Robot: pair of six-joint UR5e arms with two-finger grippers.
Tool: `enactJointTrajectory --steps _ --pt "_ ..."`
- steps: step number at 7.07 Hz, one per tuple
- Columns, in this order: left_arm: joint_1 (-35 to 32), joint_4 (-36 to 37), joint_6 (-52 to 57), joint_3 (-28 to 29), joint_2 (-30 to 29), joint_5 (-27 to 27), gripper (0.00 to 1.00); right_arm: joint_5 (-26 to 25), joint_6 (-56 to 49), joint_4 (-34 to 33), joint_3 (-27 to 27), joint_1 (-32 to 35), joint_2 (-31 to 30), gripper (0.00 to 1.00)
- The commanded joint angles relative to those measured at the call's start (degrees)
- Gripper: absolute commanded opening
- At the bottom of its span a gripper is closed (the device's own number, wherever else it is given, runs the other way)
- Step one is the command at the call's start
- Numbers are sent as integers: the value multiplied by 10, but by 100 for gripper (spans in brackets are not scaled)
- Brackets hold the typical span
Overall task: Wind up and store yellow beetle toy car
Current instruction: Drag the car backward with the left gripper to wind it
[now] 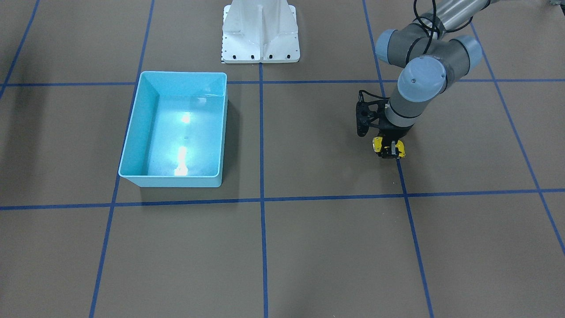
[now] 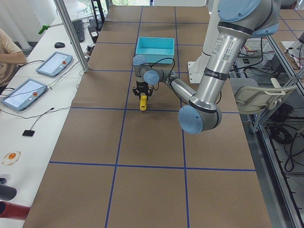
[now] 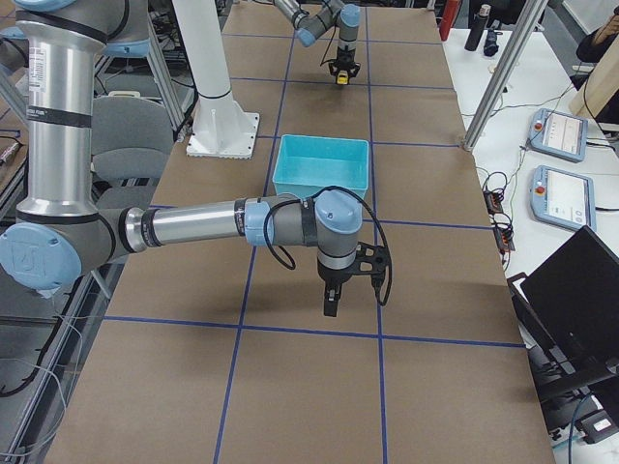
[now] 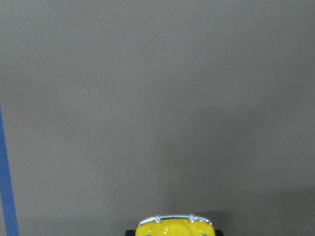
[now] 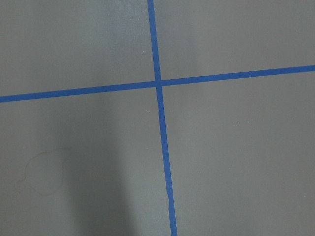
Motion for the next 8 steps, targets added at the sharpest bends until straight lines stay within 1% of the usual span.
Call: enactJointTrajectory --steps 1,2,8 --pt "0 -10 -8 8 4 2 0 0 1 3 -7 0 2 100" --pt "0 -29 -9 17 4 17 0 3 2 4 -9 0 2 100" --pt "2 -39 -8 24 5 17 0 3 2 4 -11 0 2 100"
